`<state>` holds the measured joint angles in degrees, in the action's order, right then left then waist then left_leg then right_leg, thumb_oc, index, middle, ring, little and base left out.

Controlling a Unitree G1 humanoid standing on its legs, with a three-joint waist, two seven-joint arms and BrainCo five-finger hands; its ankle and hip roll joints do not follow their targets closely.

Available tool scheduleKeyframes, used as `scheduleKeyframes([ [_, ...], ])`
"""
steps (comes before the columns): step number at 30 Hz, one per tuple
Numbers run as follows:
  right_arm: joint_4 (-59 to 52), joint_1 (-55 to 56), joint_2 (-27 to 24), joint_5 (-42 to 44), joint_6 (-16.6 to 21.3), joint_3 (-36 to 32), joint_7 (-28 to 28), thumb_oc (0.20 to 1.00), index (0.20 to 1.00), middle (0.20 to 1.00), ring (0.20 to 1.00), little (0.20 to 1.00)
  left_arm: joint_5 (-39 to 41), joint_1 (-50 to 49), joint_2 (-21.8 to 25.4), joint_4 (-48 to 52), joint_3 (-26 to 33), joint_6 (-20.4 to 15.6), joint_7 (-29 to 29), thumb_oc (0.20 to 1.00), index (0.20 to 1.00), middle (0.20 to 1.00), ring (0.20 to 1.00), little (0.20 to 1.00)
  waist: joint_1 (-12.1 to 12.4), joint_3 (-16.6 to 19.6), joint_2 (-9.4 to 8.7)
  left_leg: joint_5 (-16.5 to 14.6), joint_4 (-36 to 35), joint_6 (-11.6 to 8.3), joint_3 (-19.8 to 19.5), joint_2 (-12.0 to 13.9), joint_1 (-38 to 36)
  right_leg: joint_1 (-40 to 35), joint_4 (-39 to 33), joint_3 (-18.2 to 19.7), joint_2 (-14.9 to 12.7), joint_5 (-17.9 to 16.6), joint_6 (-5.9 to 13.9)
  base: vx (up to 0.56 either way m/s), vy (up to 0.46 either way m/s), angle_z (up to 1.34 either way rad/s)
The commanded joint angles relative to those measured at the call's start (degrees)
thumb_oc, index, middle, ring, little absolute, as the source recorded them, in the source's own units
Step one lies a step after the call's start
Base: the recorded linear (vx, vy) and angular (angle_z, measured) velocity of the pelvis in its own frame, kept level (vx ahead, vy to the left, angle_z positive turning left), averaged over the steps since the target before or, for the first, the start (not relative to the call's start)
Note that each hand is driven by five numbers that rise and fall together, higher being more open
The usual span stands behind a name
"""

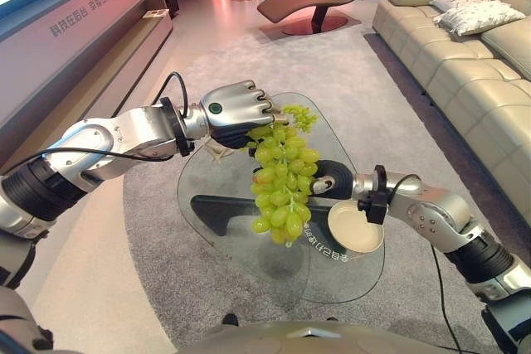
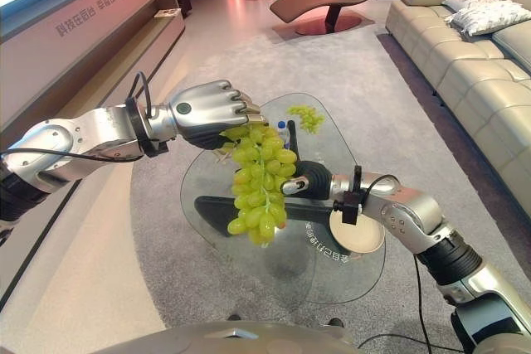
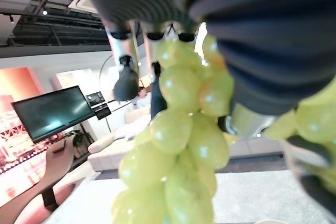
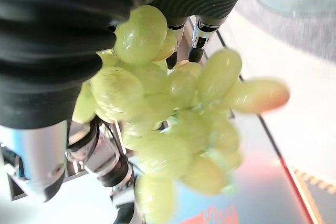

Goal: Pick up fruits into the plate

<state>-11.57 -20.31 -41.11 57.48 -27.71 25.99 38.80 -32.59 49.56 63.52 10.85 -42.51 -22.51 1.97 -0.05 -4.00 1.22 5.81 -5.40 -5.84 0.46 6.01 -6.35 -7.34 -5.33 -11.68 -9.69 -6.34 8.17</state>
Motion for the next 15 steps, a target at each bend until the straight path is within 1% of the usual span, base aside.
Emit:
scheduleKeyframes([
  [1, -5.0, -3.2, 1.6, 4.8, 1.0, 2.0, 3.0, 1.000, 1.000, 1.000, 1.000, 1.000, 2.9, 5.7, -0.3, -4.3, 4.4, 3.4, -1.9, 0.200, 0.200, 0.200, 0.200, 0.200, 1.3, -0.4, -1.65, -7.9, 0.4, 1.33, 4.0, -2.3, -4.4, -3.7, 0.3, -0.6, -0.2, 5.1, 0.94, 0.00, 0.000, 0.00],
  [7, -5.4, -3.0, 2.2, 5.5, -0.2, 2.6, 0.5, 1.000, 1.000, 1.000, 1.000, 1.000, 3.3, 5.8, -0.6, -3.5, 4.5, 3.7, -1.1, 0.200, 0.200, 0.200, 0.200, 0.200, 1.3, -0.5, -1.61, -7.9, 0.4, 1.31, 3.9, -2.3, -4.4, -3.6, 0.3, -0.5, -0.3, 5.1, 0.97, 0.00, 0.000, 0.00],
  [8, -5.4, -2.8, 2.3, 5.5, -0.5, 2.5, 0.3, 0.856, 0.856, 0.856, 0.856, 0.856, 3.4, 5.9, -0.6, -3.5, 4.6, 3.8, -0.8, 0.200, 0.200, 0.200, 0.200, 0.200, 1.3, -0.5, -1.62, -7.9, 0.4, 1.33, 3.9, -2.3, -4.5, -3.6, 0.3, -0.5, -0.2, 5.1, 0.96, 0.00, 0.000, 0.00],
  [9, -5.4, -2.8, 2.3, 6.0, -0.6, 2.4, -0.4, 0.617, 0.617, 0.617, 0.617, 0.617, 3.4, 5.9, -0.7, -3.4, 4.4, 3.9, -0.8, 0.200, 0.200, 0.200, 0.200, 0.200, 1.3, -0.6, -1.59, -7.9, 0.4, 1.33, 3.9, -2.3, -4.5, -3.6, 0.3, -0.4, -0.2, 5.0, 0.96, 0.00, 0.000, 0.00],
  [10, -5.4, -2.8, 2.4, 6.1, -0.6, 2.4, -0.7, 0.241, 0.241, 0.241, 0.241, 0.241, 3.4, 5.9, -0.7, -3.3, 4.4, 4.0, -0.8, 0.200, 0.200, 0.200, 0.200, 0.200, 1.3, -0.6, -1.60, -7.9, 0.4, 1.34, 3.9, -2.3, -4.5, -3.6, 0.3, -0.4, -0.2, 5.0, 0.96, 0.00, 0.000, 0.00],
  [11, -5.3, -2.8, 2.5, 6.3, -0.7, 2.4, -0.9, 0.200, 0.200, 0.200, 0.200, 0.200, 3.4, 5.9, -0.7, -3.3, 4.5, 4.0, -0.8, 0.200, 0.200, 0.200, 0.200, 0.200, 1.3, -0.6, -1.59, -7.9, 0.4, 1.33, 3.9, -2.4, -4.5, -3.6, 0.3, -0.4, -0.2, 5.0, 0.99, 0.00, 0.000, 0.00],
  [15, -5.2, -2.4, 2.8, 6.3, -1.1, 2.3, -1.4, 0.200, 0.200, 0.200, 0.200, 0.200, 3.2, 5.4, -1.1, -2.9, 4.9, 4.1, -0.4, 0.200, 0.200, 0.200, 0.200, 0.200, 1.2, -0.6, -1.56, -8.0, 0.4, 1.33, 3.7, -2.4, -4.6, -3.7, 0.3, -0.3, -0.2, 5.1, 0.98, 0.00, 0.000, 0.00],
])
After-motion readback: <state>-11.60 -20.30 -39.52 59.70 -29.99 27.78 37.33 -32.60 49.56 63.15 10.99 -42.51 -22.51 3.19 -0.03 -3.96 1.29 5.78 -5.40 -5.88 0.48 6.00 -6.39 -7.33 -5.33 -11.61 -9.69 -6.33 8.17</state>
